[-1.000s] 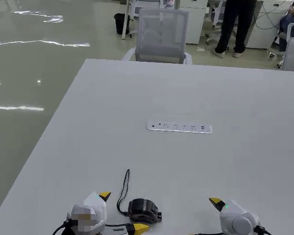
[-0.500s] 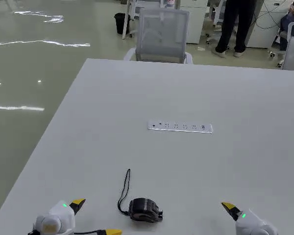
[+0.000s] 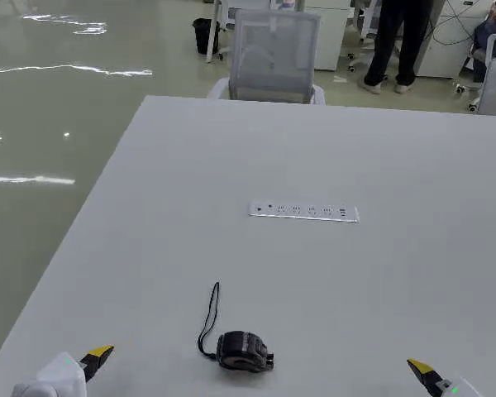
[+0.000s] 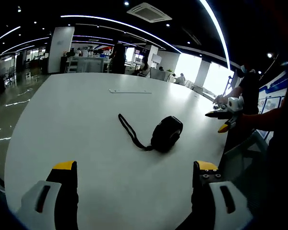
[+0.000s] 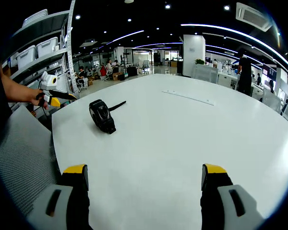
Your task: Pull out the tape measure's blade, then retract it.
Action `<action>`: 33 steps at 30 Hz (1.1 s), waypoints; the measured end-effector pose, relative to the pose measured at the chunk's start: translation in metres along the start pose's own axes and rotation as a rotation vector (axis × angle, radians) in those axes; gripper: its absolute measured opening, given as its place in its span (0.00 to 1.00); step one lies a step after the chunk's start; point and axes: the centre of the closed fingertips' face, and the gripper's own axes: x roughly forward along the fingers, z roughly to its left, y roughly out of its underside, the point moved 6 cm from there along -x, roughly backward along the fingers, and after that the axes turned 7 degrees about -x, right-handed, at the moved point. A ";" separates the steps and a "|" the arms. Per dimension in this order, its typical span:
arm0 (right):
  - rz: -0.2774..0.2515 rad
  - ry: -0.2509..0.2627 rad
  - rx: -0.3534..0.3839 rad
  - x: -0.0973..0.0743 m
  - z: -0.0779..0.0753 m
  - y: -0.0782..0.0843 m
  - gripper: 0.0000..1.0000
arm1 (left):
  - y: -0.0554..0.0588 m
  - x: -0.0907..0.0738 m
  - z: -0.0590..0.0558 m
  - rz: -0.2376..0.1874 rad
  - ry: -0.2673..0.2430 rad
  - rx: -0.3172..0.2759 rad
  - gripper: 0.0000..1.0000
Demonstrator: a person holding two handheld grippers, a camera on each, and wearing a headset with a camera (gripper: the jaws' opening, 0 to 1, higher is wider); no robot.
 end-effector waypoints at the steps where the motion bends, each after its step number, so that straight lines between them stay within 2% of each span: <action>1: 0.004 0.009 0.003 -0.004 0.001 0.002 1.00 | 0.000 -0.003 0.002 0.001 0.002 0.016 0.99; 3: 0.004 0.016 0.007 -0.009 0.001 0.003 1.00 | 0.000 -0.006 0.006 0.004 0.002 0.027 0.99; 5: 0.011 0.025 0.004 -0.014 0.002 0.006 1.00 | -0.003 -0.010 0.005 0.011 -0.003 0.038 0.99; 7: 0.012 0.034 0.011 -0.019 0.002 0.009 1.00 | 0.001 -0.010 0.007 0.008 -0.004 0.036 0.99; 13: 0.014 0.048 0.028 -0.028 0.003 0.016 1.00 | 0.007 -0.016 0.001 0.026 0.001 0.030 0.99; 21: 0.012 0.065 0.043 -0.041 0.002 0.017 1.00 | 0.010 -0.025 0.005 0.025 -0.009 0.020 0.99; 33: 0.029 0.065 0.042 -0.047 0.008 0.032 1.00 | 0.009 -0.033 0.007 0.033 -0.013 0.036 0.99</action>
